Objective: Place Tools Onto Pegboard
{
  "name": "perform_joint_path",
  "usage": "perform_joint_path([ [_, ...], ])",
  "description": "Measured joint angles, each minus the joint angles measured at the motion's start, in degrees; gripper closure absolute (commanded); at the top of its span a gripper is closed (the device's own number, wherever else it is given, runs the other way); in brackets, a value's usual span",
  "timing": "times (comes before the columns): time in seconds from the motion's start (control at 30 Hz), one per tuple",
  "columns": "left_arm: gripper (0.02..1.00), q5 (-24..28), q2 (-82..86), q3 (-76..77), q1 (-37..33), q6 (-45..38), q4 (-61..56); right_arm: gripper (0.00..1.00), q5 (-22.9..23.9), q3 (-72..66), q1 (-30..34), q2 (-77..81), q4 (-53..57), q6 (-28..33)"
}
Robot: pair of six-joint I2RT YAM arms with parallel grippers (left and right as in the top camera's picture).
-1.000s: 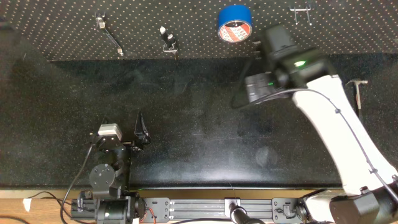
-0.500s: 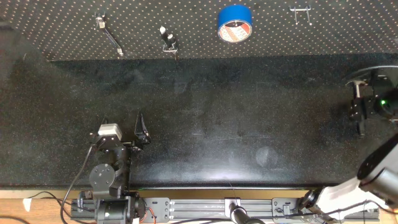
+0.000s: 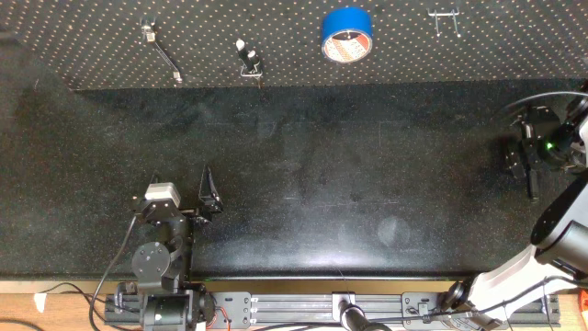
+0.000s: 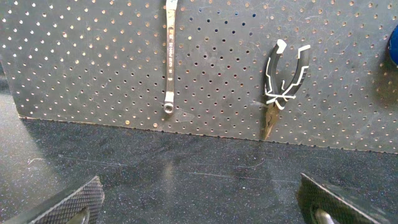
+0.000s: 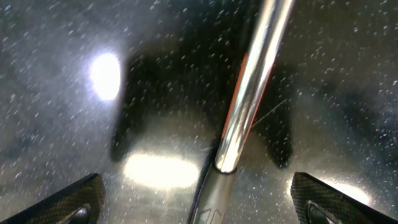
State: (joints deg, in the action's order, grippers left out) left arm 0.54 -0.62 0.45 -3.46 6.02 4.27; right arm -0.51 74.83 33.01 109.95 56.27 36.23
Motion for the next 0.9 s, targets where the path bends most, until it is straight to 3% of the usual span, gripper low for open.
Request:
perform_joint_path([
  [0.3,0.023,0.0,0.0,0.0,0.0,0.0,0.0,0.020,1.7,-0.6,0.0,0.9,-0.8,-4.7],
  [0.33,0.023,0.0,0.0,0.0,0.0,0.0,0.0,0.115,1.7,-0.7,0.0,0.8,-1.0,-4.7],
  [0.43,0.023,0.0,0.0,0.0,0.0,0.0,0.0,0.921,1.5,-1.5,0.0,0.3,-2.2,-7.2],
  [0.7,0.023,0.0,0.0,0.0,0.0,0.0,0.0,0.925,1.3,-3.2,0.0,-1.6,-5.0,-10.1],
  [0.8,0.023,0.0,0.0,0.0,0.0,0.0,0.0,0.925,-6.9,-5.0,0.0,-10.9,-5.6,-11.5],
  [0.9,0.023,0.0,0.0,0.0,0.0,0.0,0.0,0.925,-12.6,-4.9,-1.7,-29.4,-5.8,-18.4],
])
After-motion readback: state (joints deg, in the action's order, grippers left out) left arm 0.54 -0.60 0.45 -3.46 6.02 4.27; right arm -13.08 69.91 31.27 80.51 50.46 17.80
